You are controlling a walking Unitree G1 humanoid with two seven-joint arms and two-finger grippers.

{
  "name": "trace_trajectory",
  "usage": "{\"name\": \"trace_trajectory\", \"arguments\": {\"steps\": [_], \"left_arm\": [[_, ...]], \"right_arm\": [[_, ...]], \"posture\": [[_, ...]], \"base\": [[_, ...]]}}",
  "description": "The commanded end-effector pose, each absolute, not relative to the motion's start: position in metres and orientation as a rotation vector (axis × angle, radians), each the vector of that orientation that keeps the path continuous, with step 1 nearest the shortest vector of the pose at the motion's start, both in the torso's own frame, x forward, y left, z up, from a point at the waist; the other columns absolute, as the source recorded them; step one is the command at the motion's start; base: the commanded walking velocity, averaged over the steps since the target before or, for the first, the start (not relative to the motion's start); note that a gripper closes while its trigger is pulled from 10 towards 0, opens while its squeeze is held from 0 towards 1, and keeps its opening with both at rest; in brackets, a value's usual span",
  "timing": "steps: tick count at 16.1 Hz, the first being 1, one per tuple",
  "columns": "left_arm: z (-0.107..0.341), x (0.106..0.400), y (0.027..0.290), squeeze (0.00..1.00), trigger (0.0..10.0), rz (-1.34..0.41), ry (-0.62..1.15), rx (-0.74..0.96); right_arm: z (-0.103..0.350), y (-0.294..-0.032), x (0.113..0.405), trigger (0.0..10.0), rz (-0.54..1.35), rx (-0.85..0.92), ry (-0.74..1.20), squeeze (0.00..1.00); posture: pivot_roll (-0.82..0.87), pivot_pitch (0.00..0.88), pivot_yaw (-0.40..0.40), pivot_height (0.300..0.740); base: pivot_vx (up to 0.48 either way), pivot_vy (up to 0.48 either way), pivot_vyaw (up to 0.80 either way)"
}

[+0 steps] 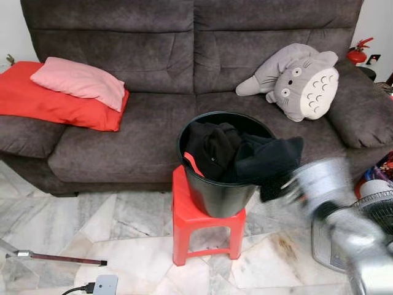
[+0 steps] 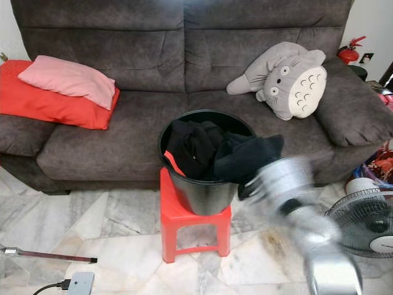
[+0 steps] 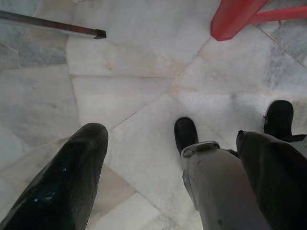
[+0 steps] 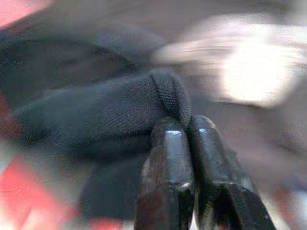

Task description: Hang hanger

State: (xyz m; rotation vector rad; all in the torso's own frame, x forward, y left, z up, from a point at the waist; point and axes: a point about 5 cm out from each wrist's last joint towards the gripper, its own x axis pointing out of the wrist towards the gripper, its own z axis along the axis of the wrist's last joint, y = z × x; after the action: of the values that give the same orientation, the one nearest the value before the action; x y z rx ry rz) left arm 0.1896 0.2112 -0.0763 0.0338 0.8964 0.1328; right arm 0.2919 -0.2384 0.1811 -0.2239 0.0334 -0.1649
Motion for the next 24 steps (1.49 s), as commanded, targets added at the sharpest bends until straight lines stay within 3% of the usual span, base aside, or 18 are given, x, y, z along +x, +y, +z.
{"name": "trace_trajectory", "arguments": {"steps": [1, 3, 5, 9, 11, 12, 13, 14, 15, 16, 19, 24], "left_arm": [[-0.079, 0.183, 0.215, 0.00, 10.0, 0.142, 0.919, 0.037], [-0.079, 0.183, 0.215, 0.00, 10.0, 0.140, 0.919, 0.043], [-0.078, 0.184, 0.215, 0.00, 10.0, 0.136, 0.917, 0.051], [-0.076, 0.188, 0.216, 0.00, 10.0, 0.136, 0.905, 0.055], [-0.076, 0.188, 0.217, 0.00, 10.0, 0.144, 0.901, 0.050], [-0.075, 0.190, 0.217, 0.00, 10.0, 0.144, 0.898, 0.051], [-0.075, 0.190, 0.218, 0.00, 10.0, 0.143, 0.897, 0.054], [-0.075, 0.190, 0.220, 0.00, 10.0, 0.145, 0.898, 0.055], [-0.075, 0.189, 0.220, 0.00, 10.0, 0.145, 0.899, 0.058], [-0.075, 0.188, 0.220, 0.00, 10.0, 0.149, 0.900, 0.056], [-0.077, 0.184, 0.219, 0.00, 10.0, 0.150, 0.908, 0.049], [-0.079, 0.181, 0.220, 0.00, 10.0, 0.144, 0.913, 0.054]], "right_arm": [[0.192, -0.271, 0.282, 0.0, -0.441, -0.133, -0.026, 0.00], [0.188, -0.310, 0.252, 0.0, -0.868, 0.211, -0.126, 0.00], [0.160, -0.315, 0.239, 0.0, -1.007, 0.450, -0.080, 0.00], [0.149, -0.321, 0.240, 0.0, -1.227, 0.676, -0.045, 0.00], [0.177, -0.350, 0.251, 0.0, -1.303, 0.683, -0.139, 0.00], [0.285, -0.359, 0.289, 0.0, -0.995, 0.259, -0.471, 0.00], [0.346, -0.329, 0.313, 0.0, -0.664, -0.057, -0.623, 0.00], [0.357, -0.241, 0.343, 0.0, -0.082, -0.304, -0.602, 0.00], [0.330, -0.184, 0.345, 0.0, 0.230, -0.420, -0.506, 0.00], [0.289, -0.159, 0.339, 0.0, 0.388, -0.419, -0.373, 0.00], [0.228, -0.167, 0.332, 0.0, 0.403, -0.406, -0.121, 0.00], [0.207, -0.198, 0.312, 0.0, 0.347, -0.406, -0.037, 0.00]], "posture": [[-0.19, 0.169, 0.019, 0.740], [-0.19, 0.168, 0.026, 0.740], [-0.19, 0.165, 0.031, 0.740], [-0.18, 0.159, 0.035, 0.740], [-0.17, 0.153, 0.036, 0.740], [-0.18, 0.157, 0.042, 0.740], [-0.19, 0.159, 0.043, 0.740], [-0.21, 0.159, 0.038, 0.740], [-0.20, 0.162, 0.030, 0.740], [-0.18, 0.165, 0.027, 0.740], [-0.18, 0.184, 0.032, 0.740], [-0.19, 0.192, 0.031, 0.740]], "base": [[0.000, 0.000, 0.00], [0.000, 0.000, 0.00], [0.000, 0.000, 0.00], [0.000, 0.000, 0.00], [0.000, 0.000, 0.00], [0.000, 0.000, 0.00], [0.000, 0.000, 0.00], [0.000, 0.000, 0.00], [0.000, 0.000, 0.00], [0.000, 0.000, 0.00], [0.000, 0.000, 0.00], [0.000, 0.000, 0.00]]}}
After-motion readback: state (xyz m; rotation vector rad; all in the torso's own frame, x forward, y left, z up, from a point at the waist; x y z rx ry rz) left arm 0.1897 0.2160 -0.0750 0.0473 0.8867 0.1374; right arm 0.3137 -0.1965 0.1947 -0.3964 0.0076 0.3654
